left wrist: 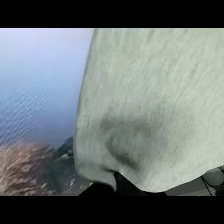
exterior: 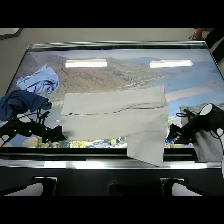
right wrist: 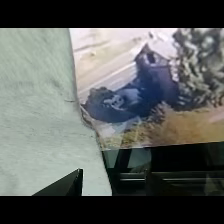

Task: Fold the shirts.

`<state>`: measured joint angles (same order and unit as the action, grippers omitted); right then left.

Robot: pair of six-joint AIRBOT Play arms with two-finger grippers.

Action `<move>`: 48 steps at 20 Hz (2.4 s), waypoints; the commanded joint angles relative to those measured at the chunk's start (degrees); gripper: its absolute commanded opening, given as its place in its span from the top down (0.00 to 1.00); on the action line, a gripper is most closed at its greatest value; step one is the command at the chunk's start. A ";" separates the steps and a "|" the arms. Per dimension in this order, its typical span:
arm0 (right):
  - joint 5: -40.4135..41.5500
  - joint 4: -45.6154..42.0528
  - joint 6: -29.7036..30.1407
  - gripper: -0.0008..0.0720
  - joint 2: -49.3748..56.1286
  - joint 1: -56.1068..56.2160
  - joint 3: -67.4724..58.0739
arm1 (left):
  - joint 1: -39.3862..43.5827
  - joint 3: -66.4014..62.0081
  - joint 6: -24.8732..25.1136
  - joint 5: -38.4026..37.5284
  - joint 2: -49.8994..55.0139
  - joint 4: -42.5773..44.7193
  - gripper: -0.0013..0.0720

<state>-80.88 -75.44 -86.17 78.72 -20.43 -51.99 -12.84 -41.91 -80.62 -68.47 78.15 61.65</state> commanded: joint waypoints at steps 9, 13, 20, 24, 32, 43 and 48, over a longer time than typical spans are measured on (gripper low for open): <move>10.32 15.52 5.60 0.91 0.63 -0.02 7.39 | 0.04 -1.01 3.02 2.54 -1.29 0.26 0.94; 10.25 15.69 4.48 0.92 -3.08 -0.02 -5.75 | 0.22 -11.76 3.85 0.26 -5.46 0.20 0.95; 25.42 15.87 -5.03 0.92 11.58 6.45 -34.25 | 2.25 -44.02 -2.40 -0.94 13.16 0.26 0.95; 27.63 19.30 -7.10 0.92 23.47 6.45 -44.87 | 2.93 -63.63 -6.75 -6.21 31.10 0.22 0.94; 28.06 23.78 -7.69 0.81 33.90 6.45 -45.44 | 3.63 -69.81 -7.91 -5.22 45.00 -9.11 0.92; 9.01 20.85 2.05 0.00 32.02 -3.04 -45.42 | 0.42 -72.76 -6.80 -6.21 33.81 -13.29 0.12; 6.05 32.22 6.19 0.00 36.68 -3.26 -45.42 | 0.68 -72.76 -6.14 -10.29 29.40 -13.27 0.12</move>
<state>-71.68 -49.63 -81.91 113.30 -23.11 -97.38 -12.16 -114.61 -87.42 -76.53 109.95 48.38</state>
